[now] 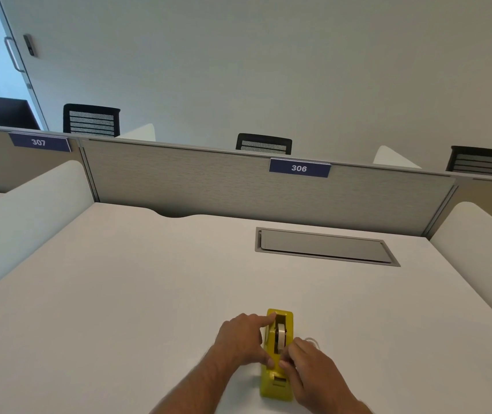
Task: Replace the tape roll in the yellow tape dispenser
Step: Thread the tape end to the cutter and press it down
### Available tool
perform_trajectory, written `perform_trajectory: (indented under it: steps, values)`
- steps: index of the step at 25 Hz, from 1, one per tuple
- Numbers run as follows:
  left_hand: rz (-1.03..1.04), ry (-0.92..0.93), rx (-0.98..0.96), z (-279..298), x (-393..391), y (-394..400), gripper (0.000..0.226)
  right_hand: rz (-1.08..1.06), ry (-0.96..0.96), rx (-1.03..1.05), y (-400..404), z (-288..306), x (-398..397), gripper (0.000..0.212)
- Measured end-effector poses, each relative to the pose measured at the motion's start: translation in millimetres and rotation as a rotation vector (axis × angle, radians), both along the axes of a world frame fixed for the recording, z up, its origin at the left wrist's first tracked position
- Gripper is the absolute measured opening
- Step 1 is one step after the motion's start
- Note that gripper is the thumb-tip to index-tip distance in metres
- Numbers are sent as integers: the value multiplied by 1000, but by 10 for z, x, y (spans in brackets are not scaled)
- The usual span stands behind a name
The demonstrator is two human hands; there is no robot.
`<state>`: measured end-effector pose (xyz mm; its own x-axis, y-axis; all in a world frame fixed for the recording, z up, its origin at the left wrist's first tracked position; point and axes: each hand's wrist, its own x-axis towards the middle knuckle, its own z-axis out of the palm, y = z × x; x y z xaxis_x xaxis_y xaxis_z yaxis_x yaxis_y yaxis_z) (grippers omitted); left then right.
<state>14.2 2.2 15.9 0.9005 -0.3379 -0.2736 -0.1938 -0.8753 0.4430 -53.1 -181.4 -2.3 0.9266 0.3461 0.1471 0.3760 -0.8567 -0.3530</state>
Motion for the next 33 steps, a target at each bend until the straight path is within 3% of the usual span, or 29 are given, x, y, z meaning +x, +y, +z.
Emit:
perform_trajectory:
  steps: [19,22,29,33]
  values:
    - [14,-24,27,-41,-4,-11,103,84,-99,-81,33,114,-180,25]
    - [14,-18,32,-35,4,-16,103,124,-153,-128,29,164,-203,9]
    - [13,-16,42,-48,-2,-14,102,207,-293,-148,-23,99,-277,15]
    - [21,-2,53,-53,-6,-26,104,153,-340,-129,-6,-7,-304,16]
